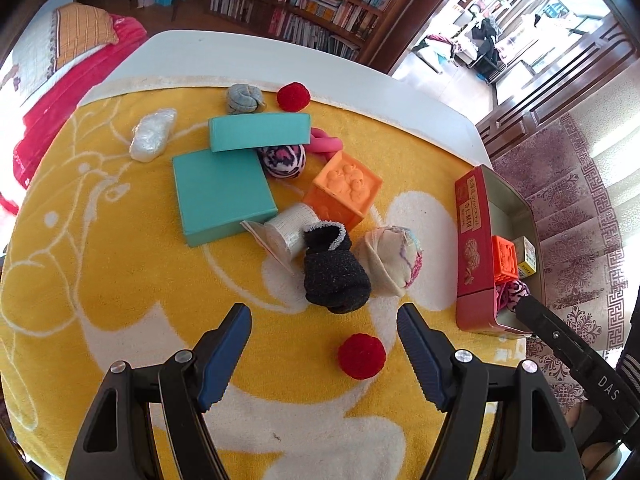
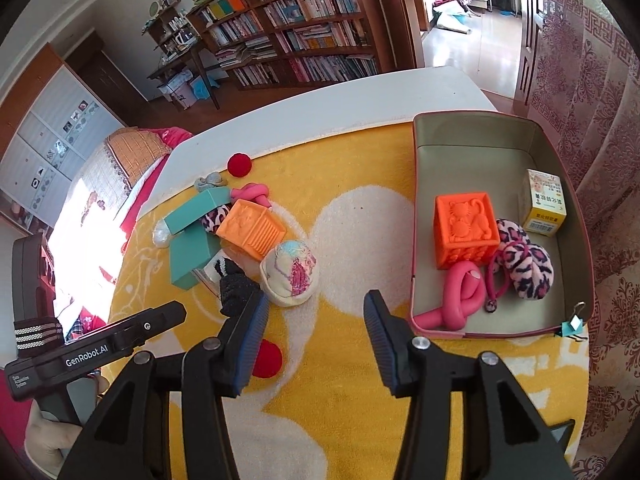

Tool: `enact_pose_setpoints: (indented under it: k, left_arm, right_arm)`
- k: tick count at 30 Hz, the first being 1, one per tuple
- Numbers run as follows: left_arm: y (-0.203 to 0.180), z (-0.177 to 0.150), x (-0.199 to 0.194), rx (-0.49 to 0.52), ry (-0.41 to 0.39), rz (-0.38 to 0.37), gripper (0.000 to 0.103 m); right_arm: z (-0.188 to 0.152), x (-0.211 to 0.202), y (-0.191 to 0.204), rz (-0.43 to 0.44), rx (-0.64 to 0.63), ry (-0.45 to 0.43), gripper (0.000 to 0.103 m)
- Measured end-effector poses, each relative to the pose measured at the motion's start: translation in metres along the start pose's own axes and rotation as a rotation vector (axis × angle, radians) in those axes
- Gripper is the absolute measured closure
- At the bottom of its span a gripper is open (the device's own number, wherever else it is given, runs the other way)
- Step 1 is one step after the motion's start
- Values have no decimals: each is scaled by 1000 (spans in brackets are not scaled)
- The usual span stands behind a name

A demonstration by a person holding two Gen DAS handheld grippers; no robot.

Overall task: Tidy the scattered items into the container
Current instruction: 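Withdraw both tools from the tin and move the right tool over the black sock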

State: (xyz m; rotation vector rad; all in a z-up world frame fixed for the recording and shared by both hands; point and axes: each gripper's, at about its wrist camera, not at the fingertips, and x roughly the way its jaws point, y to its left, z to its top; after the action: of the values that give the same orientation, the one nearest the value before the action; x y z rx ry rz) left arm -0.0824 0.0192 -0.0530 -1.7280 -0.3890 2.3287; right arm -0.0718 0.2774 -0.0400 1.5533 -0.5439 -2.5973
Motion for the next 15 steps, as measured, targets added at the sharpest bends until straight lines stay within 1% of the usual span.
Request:
enact_pose_setpoints:
  k: [15]
  left_arm:
    - [63,-4,-10,-70,7,25,26]
  right_arm:
    - [-7,29,50,19,-54,48,48]
